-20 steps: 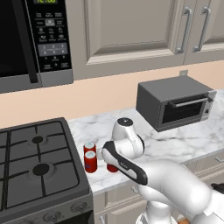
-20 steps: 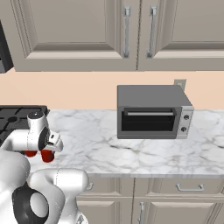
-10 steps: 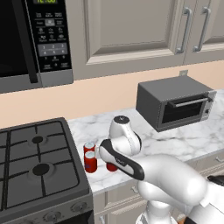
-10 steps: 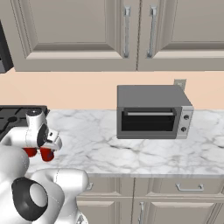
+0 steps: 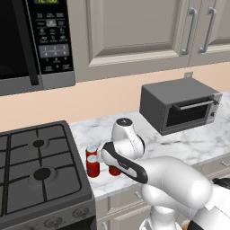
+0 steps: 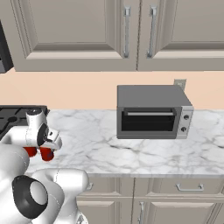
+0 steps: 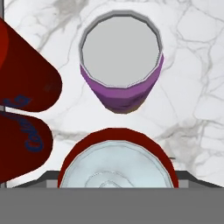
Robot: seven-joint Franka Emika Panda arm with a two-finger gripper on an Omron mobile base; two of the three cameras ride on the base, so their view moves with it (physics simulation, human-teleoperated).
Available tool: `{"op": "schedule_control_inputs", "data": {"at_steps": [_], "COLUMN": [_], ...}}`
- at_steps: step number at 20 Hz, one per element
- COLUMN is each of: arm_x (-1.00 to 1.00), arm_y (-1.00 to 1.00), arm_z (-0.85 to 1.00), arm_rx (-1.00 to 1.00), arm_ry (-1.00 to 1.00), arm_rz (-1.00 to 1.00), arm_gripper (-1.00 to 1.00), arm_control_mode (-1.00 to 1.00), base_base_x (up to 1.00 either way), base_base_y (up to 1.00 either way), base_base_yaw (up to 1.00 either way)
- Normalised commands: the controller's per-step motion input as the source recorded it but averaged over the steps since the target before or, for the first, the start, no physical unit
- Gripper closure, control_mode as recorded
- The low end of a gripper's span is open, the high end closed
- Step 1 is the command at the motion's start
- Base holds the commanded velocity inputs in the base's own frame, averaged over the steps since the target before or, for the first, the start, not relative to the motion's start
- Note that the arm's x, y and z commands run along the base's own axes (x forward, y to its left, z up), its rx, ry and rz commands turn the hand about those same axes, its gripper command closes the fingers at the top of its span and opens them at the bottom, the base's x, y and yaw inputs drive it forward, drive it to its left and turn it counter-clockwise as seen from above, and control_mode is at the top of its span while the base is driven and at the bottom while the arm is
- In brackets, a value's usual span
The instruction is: Four empty soda cans are scattered around the kitchen. Gather all the cans and cluster them next to the stove for recycling.
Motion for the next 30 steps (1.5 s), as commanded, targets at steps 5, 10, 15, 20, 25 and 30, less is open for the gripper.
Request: {"op": "schedule_control_inputs", "data": {"at_steps": [5, 10, 15, 20, 25, 30], "arm_x": [0.0, 0.0, 0.02, 0.01, 0.0, -0.13], "arm_y": [0.0, 0.0, -0.01, 0.0, 0.0, 0.0], "arm_z": [0.0, 0.0, -0.06, -0.01, 0.0, 0.26], "arm_rx": [0.0, 0.0, 0.0, 0.0, 0.0, 0.0], "arm_ry": [0.0, 0.0, 0.0, 0.0, 0.0, -0.1], "arm_rz": [0.0, 0.0, 0.0, 0.0, 0.0, 0.0], "arm_gripper": [1.0, -1.0, -1.0, -1.0, -1.0, -1.0], "arm_control_mode": [-1.0, -1.0, -1.0, -1.0, -1.0, -1.0], "base_base_x": [0.0, 0.0, 0.0, 0.0, 0.0, 0.0], "base_base_y": [0.0, 0.0, 0.0, 0.0, 0.0, 0.0], "base_base_yaw": [0.0, 0.0, 0.0, 0.0, 0.0, 0.0]}}
